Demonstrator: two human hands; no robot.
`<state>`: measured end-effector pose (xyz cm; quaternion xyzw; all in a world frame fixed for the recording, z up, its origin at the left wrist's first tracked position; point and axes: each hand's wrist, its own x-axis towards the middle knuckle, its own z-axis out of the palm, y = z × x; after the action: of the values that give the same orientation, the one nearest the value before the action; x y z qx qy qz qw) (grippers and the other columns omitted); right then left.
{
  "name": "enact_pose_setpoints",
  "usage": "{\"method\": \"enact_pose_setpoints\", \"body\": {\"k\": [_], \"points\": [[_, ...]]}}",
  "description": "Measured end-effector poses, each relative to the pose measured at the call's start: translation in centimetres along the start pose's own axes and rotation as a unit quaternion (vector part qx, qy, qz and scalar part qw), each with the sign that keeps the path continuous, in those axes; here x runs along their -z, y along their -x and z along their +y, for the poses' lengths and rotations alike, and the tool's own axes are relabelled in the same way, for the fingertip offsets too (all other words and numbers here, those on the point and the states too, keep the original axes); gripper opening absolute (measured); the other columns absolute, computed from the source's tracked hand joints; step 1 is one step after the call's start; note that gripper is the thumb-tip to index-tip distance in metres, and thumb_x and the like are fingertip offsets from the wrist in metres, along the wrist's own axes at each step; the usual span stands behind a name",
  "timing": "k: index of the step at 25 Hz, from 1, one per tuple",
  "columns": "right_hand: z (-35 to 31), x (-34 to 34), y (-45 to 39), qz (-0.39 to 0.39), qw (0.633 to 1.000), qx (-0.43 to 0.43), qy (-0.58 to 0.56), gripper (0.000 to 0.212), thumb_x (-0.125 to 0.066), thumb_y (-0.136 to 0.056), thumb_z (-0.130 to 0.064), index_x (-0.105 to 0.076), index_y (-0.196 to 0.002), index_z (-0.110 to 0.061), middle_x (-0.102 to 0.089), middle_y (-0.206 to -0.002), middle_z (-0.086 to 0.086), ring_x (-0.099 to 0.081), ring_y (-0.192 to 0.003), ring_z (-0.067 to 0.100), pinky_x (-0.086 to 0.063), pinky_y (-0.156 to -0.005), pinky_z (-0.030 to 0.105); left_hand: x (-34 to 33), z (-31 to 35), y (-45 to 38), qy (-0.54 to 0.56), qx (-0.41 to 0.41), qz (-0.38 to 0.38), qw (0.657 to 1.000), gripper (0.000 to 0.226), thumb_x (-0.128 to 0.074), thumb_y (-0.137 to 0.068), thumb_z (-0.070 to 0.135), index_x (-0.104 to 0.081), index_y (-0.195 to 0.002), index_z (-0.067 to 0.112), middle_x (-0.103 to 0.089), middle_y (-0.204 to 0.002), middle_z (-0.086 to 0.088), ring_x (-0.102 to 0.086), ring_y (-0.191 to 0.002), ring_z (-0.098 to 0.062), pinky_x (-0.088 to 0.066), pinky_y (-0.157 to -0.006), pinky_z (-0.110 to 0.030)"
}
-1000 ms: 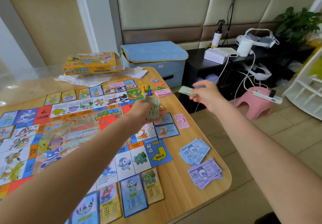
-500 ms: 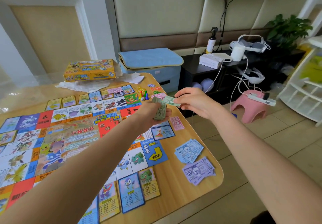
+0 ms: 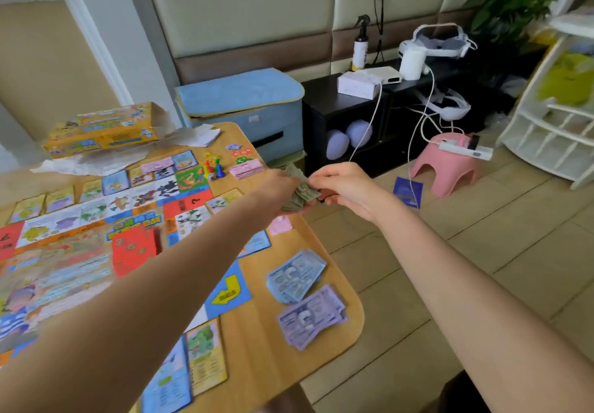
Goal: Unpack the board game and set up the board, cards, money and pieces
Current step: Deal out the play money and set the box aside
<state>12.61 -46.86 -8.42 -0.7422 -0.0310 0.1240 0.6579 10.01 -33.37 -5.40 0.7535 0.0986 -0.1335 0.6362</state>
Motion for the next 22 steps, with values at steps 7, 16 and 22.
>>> {"method": "enact_pose_setpoints", "body": {"k": [7, 16, 22], "points": [[6.1, 5.6, -2.6, 0.015, 0.990, -0.022, -0.141, 0.005, -0.062, -0.086, -0.003, -0.066, -0.088, -0.006, -0.063, -0.075, 0.005, -0.053, -0.056, 0.008, -0.039, -0.052, 0.019, -5.2, 0.9, -4.7, -0.154, -0.025, -0.014, 0.988, 0.026, -0.043, -0.098, 0.009, -0.054, -0.075, 0.008, -0.059, -0.072, -0.009, -0.062, -0.048, -0.012, -0.055, -0.053, -0.023], [12.3, 5.8, -4.9, -0.014, 0.992, -0.050, -0.112, 0.015, -0.064, -0.085, -0.006, -0.065, -0.099, 0.000, -0.064, -0.076, 0.001, -0.055, -0.066, 0.011, -0.044, -0.060, 0.021, -7.2, 0.6, -9.1, -0.351, -0.014, -0.033, 0.936, 0.018, -0.041, -0.099, 0.016, -0.056, -0.096, 0.007, -0.062, -0.083, -0.006, -0.064, -0.067, -0.014, -0.055, -0.060, -0.020], [14.7, 4.6, -6.8, -0.036, 0.997, -0.053, -0.048, 0.009, -0.061, -0.088, -0.012, -0.066, -0.094, -0.009, -0.065, -0.080, 0.000, -0.057, -0.066, 0.008, -0.045, -0.061, 0.020, -7.8, 0.3, -11.1, -0.500, -0.004, -0.053, 0.864, 0.021, -0.040, -0.100, 0.017, -0.056, -0.092, 0.005, -0.060, -0.089, -0.008, -0.059, -0.074, -0.021, -0.049, -0.054, -0.013]]}}
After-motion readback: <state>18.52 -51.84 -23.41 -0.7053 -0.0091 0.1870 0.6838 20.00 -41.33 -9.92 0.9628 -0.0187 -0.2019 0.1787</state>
